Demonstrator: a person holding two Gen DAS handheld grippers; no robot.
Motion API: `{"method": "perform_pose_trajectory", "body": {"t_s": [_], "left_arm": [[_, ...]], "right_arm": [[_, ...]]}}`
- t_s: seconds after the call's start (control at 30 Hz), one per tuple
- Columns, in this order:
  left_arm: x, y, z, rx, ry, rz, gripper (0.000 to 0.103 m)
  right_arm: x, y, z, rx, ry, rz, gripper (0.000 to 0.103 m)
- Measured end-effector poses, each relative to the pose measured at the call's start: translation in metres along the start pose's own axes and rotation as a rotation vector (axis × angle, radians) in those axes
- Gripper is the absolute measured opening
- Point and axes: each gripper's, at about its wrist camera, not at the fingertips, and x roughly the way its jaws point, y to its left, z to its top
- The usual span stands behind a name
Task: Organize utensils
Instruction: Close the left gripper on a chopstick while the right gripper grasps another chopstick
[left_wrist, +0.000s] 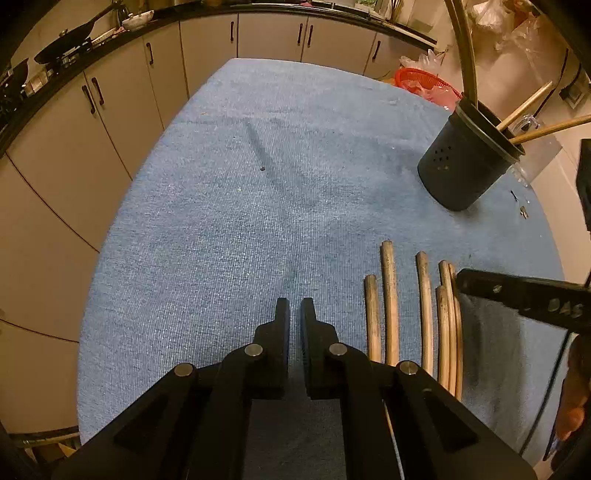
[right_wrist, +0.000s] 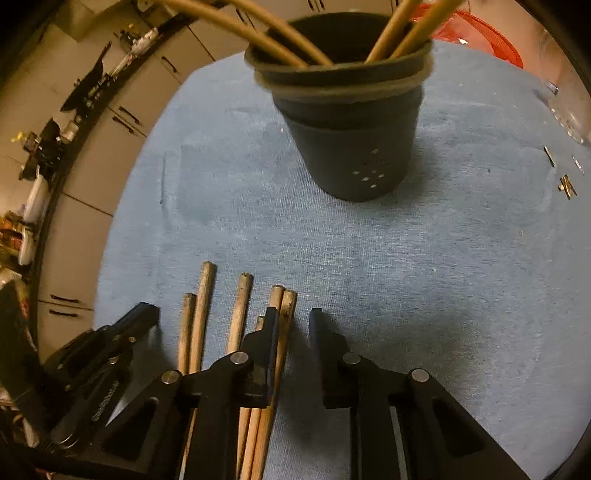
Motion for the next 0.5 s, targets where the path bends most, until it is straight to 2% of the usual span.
{"method": "perform_pose_trajectory", "body": {"t_s": [0.17, 0.23, 0.3, 0.5], "left_arm": [[-0.006, -0.001, 0.006, -0.046, -0.039, -0.047, 0.007], [-0.007, -0.003, 0.01, -0.058, -0.03, -0.067, 0.007], [-0.004, -0.006, 0.014, -0.057, -0.016, -0.072, 0.007], [-0.004, -0.017, 0.016, -0.039, 0.003, -0.102, 0.007]], "right_arm": [[0.006, 0.011, 0.002, -0.039, -0.003, -0.049, 0.013], [0.008, 0.02, 0.002, -0.091, -0.008, -0.104, 0.01], [0.009, 0.022, -0.001, -0.113, -0.007, -0.121, 0.009], [0.002, -0.001, -0.008, -0.072, -0.01, -0.128, 0.008]]}}
